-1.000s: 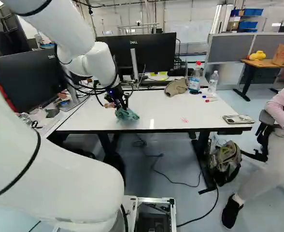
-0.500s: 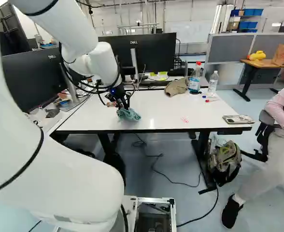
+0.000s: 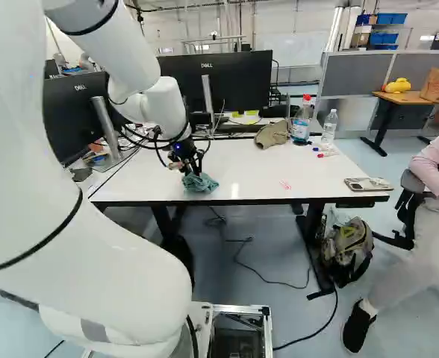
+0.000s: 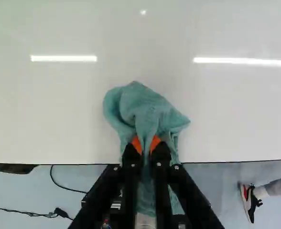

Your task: Clean the table with the green towel

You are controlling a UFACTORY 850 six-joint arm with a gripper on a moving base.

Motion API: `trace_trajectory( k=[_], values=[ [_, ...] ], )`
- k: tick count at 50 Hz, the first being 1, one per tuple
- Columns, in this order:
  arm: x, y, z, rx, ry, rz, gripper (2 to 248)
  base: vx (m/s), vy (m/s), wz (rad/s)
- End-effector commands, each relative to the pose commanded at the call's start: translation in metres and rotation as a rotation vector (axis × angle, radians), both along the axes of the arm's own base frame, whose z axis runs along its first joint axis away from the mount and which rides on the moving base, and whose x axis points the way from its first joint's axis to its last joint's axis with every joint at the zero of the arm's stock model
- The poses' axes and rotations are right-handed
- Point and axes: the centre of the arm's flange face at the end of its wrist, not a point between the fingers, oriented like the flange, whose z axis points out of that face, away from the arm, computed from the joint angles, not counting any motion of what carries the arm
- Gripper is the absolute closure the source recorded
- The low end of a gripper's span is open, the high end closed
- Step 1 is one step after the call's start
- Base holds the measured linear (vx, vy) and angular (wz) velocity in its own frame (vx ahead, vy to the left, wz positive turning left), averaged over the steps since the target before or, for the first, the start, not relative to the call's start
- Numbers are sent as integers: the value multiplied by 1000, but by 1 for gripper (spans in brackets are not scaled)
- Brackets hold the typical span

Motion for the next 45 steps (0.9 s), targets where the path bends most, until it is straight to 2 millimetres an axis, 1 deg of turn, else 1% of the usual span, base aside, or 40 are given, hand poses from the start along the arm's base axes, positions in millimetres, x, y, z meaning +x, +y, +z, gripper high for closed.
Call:
trace_trajectory(
  k=[9, 45],
  values=[
    [7, 0, -12, -1, 30, 0, 212, 0, 0, 0],
    [4, 0, -13, -1, 63, 0, 212, 0, 0, 0]
  ],
)
